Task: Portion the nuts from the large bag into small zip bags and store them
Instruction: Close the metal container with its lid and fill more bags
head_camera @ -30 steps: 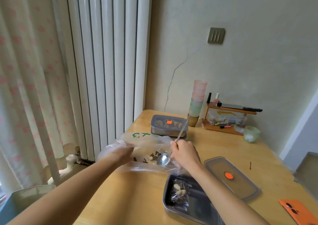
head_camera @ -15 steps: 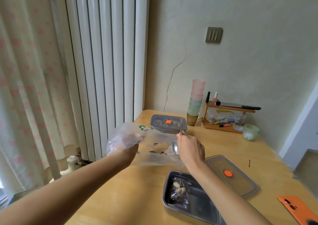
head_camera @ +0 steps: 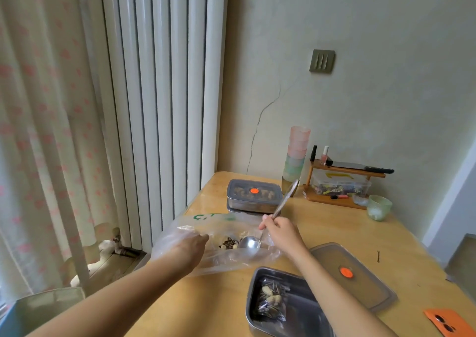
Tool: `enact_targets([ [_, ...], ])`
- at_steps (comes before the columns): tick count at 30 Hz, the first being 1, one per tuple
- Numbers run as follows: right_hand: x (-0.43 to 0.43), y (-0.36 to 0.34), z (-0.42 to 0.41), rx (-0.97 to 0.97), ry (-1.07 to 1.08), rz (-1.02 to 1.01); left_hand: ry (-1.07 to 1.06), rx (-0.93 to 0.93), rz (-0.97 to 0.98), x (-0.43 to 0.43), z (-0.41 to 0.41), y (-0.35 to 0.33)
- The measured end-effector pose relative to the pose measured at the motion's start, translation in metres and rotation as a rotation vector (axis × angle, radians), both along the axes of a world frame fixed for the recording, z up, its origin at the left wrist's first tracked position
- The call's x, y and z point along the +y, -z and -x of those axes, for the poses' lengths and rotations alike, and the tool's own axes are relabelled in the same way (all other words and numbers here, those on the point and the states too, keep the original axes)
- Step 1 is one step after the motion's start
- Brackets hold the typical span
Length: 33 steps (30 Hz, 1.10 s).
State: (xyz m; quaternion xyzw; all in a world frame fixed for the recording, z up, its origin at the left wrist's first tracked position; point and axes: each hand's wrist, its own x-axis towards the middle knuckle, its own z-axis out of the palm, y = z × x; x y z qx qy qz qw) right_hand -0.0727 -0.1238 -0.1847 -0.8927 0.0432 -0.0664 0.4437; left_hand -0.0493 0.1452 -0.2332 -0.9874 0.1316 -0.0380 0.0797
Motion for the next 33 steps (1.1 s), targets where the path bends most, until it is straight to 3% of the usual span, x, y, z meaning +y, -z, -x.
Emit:
enact_targets([
  [7,-0.004,0.006,0.001,0.202,-0.152,-0.067,0.053,0.017,0.094,-0.005,0.004,-0.005],
  [15,0.011,-0.048,-0.002,-0.185,-0.065,0.341,0.020,-0.248,-0.029,-0.011,0.011,-0.020],
  [19,0.020,-0.074,0.015,-0.443,-0.102,0.642,-0.008,-0.113,-0.043,-0.031,0.008,-0.022],
  [23,0.029,-0.071,0.027,-0.334,-0.208,0.842,-0.035,-0.014,-0.124,-0.049,0.021,-0.027],
  [28,0.026,-0.060,0.035,-0.367,-0.197,0.742,-0.024,0.019,-0.079,-0.052,0.024,-0.016],
  [33,0.017,-0.044,0.022,-0.271,-0.187,0.639,-0.007,0.033,-0.083,-0.054,0.022,-0.015],
])
